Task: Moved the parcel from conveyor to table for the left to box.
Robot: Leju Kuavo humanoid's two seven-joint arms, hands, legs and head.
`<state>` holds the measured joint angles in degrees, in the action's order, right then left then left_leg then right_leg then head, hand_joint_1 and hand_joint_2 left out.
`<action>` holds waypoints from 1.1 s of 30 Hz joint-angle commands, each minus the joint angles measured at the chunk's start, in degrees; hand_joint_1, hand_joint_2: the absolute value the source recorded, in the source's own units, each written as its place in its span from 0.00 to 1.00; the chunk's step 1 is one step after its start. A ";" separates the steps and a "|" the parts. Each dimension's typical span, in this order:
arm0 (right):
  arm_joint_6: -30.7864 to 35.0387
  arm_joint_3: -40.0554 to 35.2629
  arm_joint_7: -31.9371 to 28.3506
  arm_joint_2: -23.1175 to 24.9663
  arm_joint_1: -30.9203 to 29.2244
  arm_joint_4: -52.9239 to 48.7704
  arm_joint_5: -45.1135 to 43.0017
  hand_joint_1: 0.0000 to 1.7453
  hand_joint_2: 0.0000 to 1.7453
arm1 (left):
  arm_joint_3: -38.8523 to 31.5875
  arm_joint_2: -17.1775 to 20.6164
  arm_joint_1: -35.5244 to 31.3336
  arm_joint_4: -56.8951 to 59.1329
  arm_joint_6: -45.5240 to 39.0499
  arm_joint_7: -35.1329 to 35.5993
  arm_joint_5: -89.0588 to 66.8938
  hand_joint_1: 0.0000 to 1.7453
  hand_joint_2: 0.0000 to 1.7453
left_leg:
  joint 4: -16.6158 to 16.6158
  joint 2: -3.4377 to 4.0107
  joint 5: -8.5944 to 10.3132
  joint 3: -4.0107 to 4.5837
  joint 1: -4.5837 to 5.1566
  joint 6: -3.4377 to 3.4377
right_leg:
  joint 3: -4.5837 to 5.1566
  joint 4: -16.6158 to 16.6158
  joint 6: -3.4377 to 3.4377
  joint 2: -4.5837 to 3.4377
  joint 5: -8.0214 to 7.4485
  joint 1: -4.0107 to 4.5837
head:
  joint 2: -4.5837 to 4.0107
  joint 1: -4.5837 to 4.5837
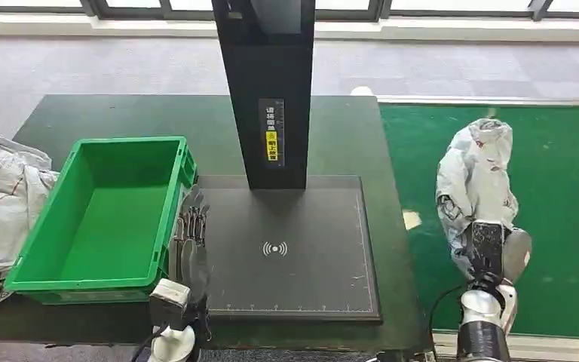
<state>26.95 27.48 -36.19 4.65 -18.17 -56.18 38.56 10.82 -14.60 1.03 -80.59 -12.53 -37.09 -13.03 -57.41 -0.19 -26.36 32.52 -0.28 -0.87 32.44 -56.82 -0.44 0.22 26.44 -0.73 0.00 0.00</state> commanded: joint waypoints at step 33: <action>-16.68 -50.32 -3.20 14.10 -0.36 1.41 -14.86 1.00 1.00 | 0.92 -1.71 -12.95 12.59 0.70 1.95 2.37 0.00 0.00 | 0.07 0.08 0.28 0.08 -0.13 -0.14 | 0.12 -0.02 0.21 -0.05 -0.17 0.13 | 0.00 0.00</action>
<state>11.13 -18.47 -40.02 16.61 -11.87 -65.61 26.34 10.82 -15.54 -6.73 -76.21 -10.75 -34.16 -12.63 -57.37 -0.14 -26.11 32.57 -0.39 -1.01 32.53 -56.87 -0.26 0.19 26.31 -0.62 0.00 0.00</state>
